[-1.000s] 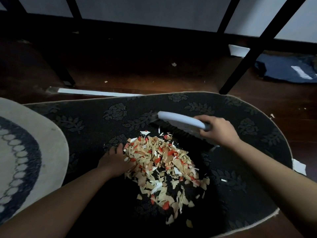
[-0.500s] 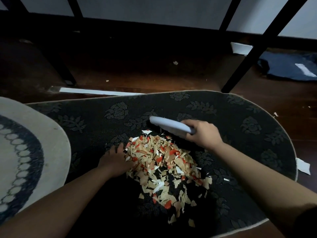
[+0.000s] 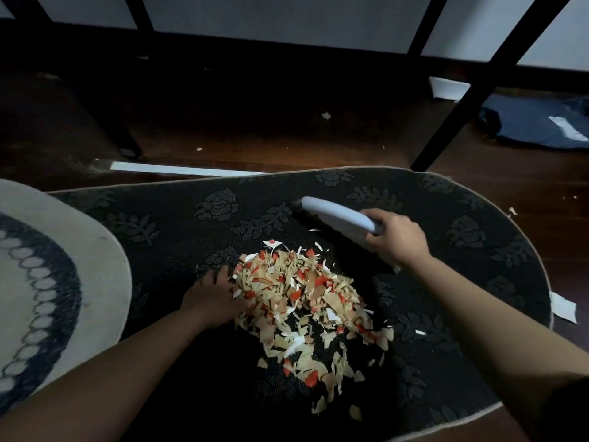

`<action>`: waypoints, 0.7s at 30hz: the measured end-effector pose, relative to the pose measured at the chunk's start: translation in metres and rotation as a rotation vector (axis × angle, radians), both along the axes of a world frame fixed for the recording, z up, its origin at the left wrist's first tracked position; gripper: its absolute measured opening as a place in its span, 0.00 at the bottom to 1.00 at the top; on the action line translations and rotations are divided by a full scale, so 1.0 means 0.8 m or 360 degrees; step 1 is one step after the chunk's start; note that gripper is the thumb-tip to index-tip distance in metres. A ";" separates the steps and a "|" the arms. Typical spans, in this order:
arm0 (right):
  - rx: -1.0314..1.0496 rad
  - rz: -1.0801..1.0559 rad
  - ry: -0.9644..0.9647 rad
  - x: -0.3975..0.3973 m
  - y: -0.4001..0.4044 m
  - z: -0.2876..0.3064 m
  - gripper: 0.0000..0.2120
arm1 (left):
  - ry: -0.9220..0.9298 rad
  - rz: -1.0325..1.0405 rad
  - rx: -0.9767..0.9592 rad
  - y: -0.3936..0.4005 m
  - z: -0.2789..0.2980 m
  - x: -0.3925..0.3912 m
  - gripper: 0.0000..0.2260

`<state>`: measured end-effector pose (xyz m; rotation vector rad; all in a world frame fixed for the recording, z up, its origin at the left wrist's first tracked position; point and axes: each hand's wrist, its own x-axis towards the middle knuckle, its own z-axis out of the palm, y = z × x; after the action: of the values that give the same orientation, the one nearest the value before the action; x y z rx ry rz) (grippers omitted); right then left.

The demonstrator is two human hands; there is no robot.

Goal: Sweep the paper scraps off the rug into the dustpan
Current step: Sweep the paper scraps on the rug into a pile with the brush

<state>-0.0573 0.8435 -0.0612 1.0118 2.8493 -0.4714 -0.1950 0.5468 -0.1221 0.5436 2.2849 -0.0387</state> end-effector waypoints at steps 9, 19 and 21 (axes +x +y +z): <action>-0.0031 0.0303 0.0114 0.028 -0.018 0.037 0.21 | 0.0001 -0.0037 0.0010 0.003 0.004 0.005 0.42; 0.0061 0.0019 -0.0059 0.021 0.005 0.011 0.20 | 0.0001 -0.0022 -0.0004 0.003 0.005 0.004 0.43; 0.0003 0.0132 -0.0116 0.021 -0.008 0.007 0.20 | -0.0008 -0.0020 -0.0018 0.002 0.005 0.003 0.43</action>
<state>-0.0404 0.8375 -0.0557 0.8876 2.8143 -0.4163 -0.1925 0.5484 -0.1177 0.5520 2.2749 -0.0561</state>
